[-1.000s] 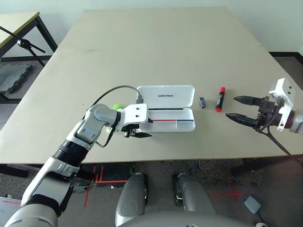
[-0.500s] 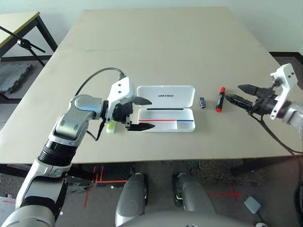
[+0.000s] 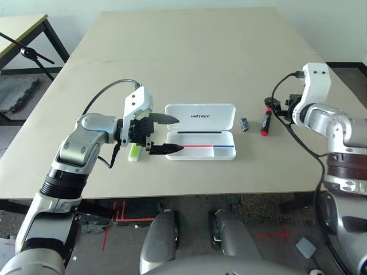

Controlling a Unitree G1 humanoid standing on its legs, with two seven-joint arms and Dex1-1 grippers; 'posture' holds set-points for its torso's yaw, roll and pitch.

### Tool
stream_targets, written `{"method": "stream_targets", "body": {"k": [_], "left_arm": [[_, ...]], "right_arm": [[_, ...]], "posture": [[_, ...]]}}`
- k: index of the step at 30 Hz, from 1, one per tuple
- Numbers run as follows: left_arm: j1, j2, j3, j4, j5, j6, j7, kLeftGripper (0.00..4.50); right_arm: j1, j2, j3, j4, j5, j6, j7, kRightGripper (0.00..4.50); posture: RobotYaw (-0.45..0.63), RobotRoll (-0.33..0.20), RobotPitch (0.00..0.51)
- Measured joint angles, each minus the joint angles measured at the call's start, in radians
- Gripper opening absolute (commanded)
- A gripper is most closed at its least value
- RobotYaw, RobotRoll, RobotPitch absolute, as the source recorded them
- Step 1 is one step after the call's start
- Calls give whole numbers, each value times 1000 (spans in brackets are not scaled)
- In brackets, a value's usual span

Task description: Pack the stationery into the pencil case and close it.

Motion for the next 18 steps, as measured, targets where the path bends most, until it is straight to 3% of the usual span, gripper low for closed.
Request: {"method": "stream_targets", "body": {"k": [14, 17, 18], "left_arm": [[3, 20, 0, -7, -2, 2, 9, 4469], [6, 26, 0, -10, -5, 5, 8, 4500], [7, 30, 0, -12, -5, 6, 8, 4500]], "right_arm": [[-19, 63, -78, 192, -31, 2, -88, 4500], [-35, 64, -85, 225, -34, -10, -93, 3896], [-37, 65, -87, 235, -38, -19, -95, 3499]], "posture": [[233, 0, 97], [237, 0, 99], [237, 0, 99]]}}
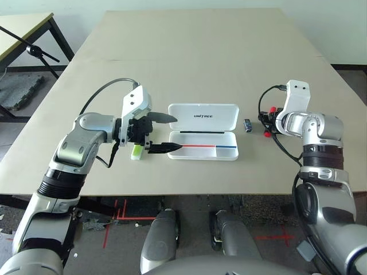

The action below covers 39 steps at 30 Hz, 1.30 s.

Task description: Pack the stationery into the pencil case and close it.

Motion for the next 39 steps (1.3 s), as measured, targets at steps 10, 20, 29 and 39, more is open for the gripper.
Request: {"method": "stream_targets", "body": {"k": [10, 20, 29, 39], "left_arm": [[7, 20, 0, -2, -7, 3, 0, 4500], [16, 31, 1, -4, -11, 3, -1, 4500], [28, 42, 8, 3, -12, -10, -11, 4500], [32, 43, 25, 10, -12, -27, -9, 4500]], "right_arm": [[-9, 16, -17, 18, -2, -18, -6, 492], [53, -197, 151, -159, 7, 68, 208, 492], [326, -721, 421, -512, 69, -122, 833, 492], [266, -737, 541, -634, 104, -379, 1199, 492]], "posture": [[238, 0, 100], [228, 0, 106], [227, 0, 107], [249, 0, 102]]}}
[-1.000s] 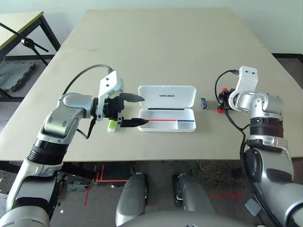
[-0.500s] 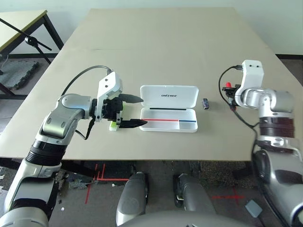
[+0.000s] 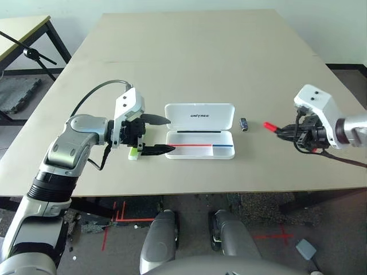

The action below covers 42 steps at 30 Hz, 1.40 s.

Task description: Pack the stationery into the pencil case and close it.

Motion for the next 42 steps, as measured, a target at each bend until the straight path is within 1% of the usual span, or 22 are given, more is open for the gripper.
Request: {"method": "stream_targets", "body": {"k": [3, 5, 9, 12, 14, 15, 16, 21, 26, 35, 41, 42], "left_arm": [[5, -1, 4, 1, 0, 0, 12, 4500], [8, -1, 6, 0, 0, 0, 20, 4500], [18, -4, 9, -1, 0, 0, 36, 4500], [33, -4, 15, -4, 0, 0, 53, 4500], [43, -4, 17, -5, 0, 3, 63, 4500], [48, -1, 19, -6, 0, 4, 67, 4500], [52, 2, 23, -7, 0, 5, 72, 4500], [71, 8, 41, -15, 0, 9, 86, 4500], [73, 9, 42, -23, 0, 11, 93, 4500], [77, 30, 43, -41, 7, 71, 138, 4500], [77, 27, 45, -40, 24, 71, 193, 4500], [77, 27, 45, -40, 27, 73, 206, 4500]], "right_arm": [[-72, 70, 74, 4, -20, -33, 51, 492], [-127, 136, 127, 25, -45, -42, 62, 492], [-239, 280, 220, 120, -143, -72, 29, 492], [-265, 339, 257, 188, -211, -128, 3, 492], [-266, 364, 277, 234, -263, -182, -16, 492], [-266, 379, 286, 257, -284, -206, -22, 492], [-267, 392, 297, 273, -303, -225, -24, 492], [-278, 458, 313, 359, -364, -277, -23, 492], [-301, 519, 338, 409, -404, -304, -14, 492], [-311, 562, 341, 436, -432, -330, 11, 492], [-305, 563, 340, 435, -432, -349, 31, 2614], [-302, 563, 340, 435, -432, -353, 31, 3093]], "posture": [[256, 0, 102], [261, 0, 100], [285, 0, 97], [285, 0, 97], [285, 0, 97], [321, 0, 93], [321, 0, 93], [334, 0, 90], [343, 0, 87], [356, 0, 84], [353, 0, 81], [351, 0, 83]]}}
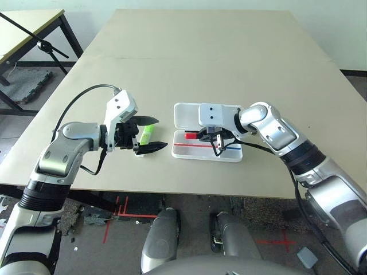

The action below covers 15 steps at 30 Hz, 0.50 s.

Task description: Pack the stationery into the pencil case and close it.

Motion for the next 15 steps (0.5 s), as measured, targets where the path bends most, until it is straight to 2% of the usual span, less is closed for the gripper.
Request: {"method": "stream_targets", "body": {"k": [3, 4, 9, 15], "left_arm": [[-2, -2, 0, 0, 12, 31, 50, 4500], [-4, -3, 0, 0, 18, 48, 70, 4500], [-10, -14, 3, 0, 29, 139, 162, 4500], [-19, -82, 64, -44, 12, 260, 283, 4500]], "right_arm": [[5, -1, -3, 0, 2, -18, 0, 4219], [7, -1, -8, 0, 7, -30, 2, 4464], [22, -11, -57, -13, 73, -18, 54, 4464], [53, -41, -171, -40, 222, -1, 147, 4464]], "posture": [[348, 0, 84], [346, 0, 85], [343, 0, 87], [345, 0, 84]]}}
